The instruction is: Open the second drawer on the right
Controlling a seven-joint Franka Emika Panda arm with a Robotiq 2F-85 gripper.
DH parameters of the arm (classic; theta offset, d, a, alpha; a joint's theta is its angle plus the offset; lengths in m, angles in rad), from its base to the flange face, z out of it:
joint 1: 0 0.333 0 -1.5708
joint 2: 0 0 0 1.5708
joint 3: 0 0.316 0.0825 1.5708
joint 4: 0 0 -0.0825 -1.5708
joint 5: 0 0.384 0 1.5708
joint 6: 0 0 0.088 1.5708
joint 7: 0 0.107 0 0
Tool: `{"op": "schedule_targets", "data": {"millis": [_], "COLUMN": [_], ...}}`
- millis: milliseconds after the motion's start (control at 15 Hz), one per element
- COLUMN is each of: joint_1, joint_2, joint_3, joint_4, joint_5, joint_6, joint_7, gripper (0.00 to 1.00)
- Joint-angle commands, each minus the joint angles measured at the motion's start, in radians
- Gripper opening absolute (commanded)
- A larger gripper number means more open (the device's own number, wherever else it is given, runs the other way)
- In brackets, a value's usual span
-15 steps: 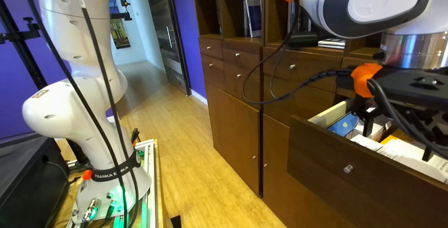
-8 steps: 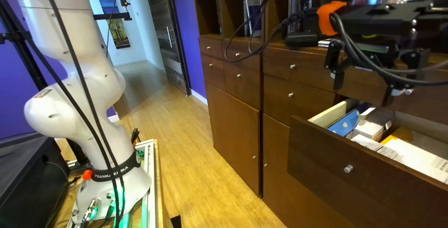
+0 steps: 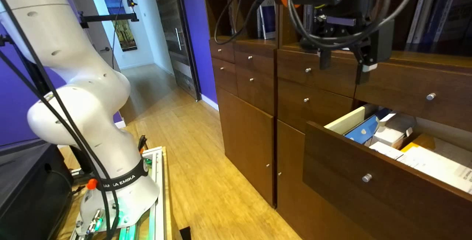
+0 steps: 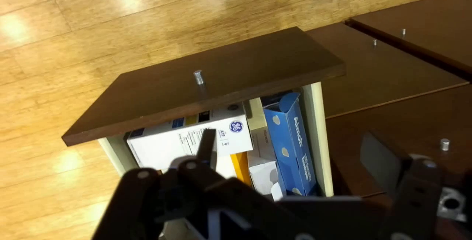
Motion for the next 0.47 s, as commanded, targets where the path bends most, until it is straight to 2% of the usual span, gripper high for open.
{"op": "schedule_targets", "data": {"millis": [0, 67, 400], "joint_1": [0.019, 0.032, 0.041], "joint_2": [-0.147, -0.057, -0.062], "joint_3": [-0.032, -0.042, -0.052], "joint_4": [-0.151, -0.058, -0.069], "joint_5": [-0.033, -0.012, -0.011], "joint_6": [0.006, -0.002, -0.001], "joint_7": [0.087, 0.044, 0.045], "gripper": [1.0, 1.0, 1.0]}}
